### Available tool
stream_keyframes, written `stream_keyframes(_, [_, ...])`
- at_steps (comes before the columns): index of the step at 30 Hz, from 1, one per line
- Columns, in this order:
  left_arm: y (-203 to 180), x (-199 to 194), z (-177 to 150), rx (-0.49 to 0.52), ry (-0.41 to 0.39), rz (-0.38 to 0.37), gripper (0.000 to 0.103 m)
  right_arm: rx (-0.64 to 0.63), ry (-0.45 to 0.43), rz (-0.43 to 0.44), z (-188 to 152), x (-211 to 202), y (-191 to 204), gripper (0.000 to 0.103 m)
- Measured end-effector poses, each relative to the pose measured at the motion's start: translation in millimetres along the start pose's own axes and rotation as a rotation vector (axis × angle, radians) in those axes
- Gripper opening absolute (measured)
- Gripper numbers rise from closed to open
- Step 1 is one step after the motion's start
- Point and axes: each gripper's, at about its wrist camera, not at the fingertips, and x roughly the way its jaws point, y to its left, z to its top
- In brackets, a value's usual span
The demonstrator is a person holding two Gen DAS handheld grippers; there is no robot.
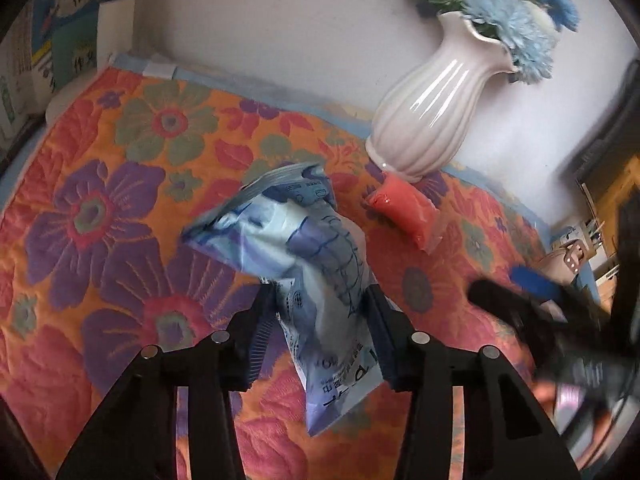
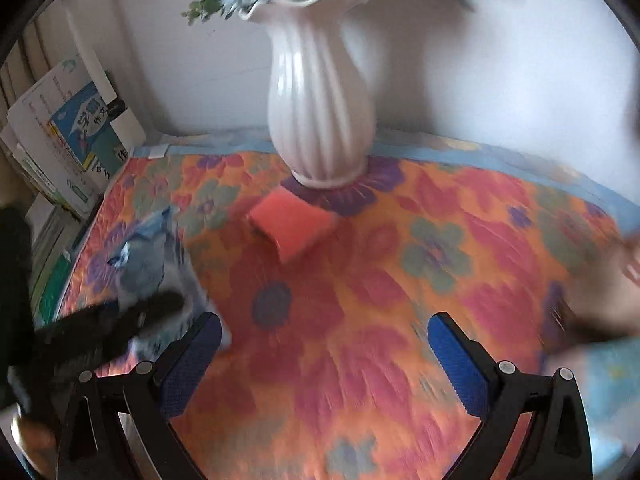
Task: Organize soft objects
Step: 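Grasp the blue Dafi bag with the left tool while the right tool grasps the pink pouch, then lift the Dafi bag and pink pouch off the bed with both tools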
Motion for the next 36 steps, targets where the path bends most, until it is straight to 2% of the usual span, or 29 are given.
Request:
stream_keyframes(2, [-0.7,2.4,-4.0,0.009,-0.037,0.007,0.050,-0.034,-0.024,-0.003,14.1,16.3,5.8,0.103])
stream_keyframes(6, [0.1,-2.4,-3.5,0.016,-0.052,0.044,0.050,-0.107,-0.058,-0.016,36.1,41.6,15.7,0.102])
stream_keyframes(9, [0.4,-2.5,-2.3,0.013,-0.053,0.041,0.050,-0.138,-0.041,0.024,50.4,63.9,20.2,0.090])
stream_keyframes(13, [3.7,-2.1,-2.1,0.000,-0.048,0.022,0.050,-0.196,-0.003,0.000,50.2,83.1,30.4,0.066])
stream_keyframes(18, [-1.5,-5.8,-6.4,0.026,-0.064,0.033,0.047,-0.206,-0.060,-0.025,38.3,73.0,32.7,0.062])
stream_keyframes(20, [-6.6,-7.0,-8.0,0.057,-0.072,0.036,0.041,-0.211,-0.061,-0.055,29.4,66.1,32.7,0.061])
stream_keyframes(28, [-16.3,-16.3,-10.4,0.103,-0.105,-0.033,0.039,-0.152,-0.064,-0.150,-37.6,10.2,15.9,0.061])
stream_keyframes(30, [-18.7,-21.5,-11.9,0.112,-0.122,-0.047,0.037,-0.121,-0.065,-0.156,-54.4,-3.7,9.2,0.061])
stream_keyframes(36, [-37.8,-27.7,-22.0,0.201,-0.160,-0.006,0.036,-0.012,-0.060,-0.137,-107.0,-33.0,-0.9,0.061])
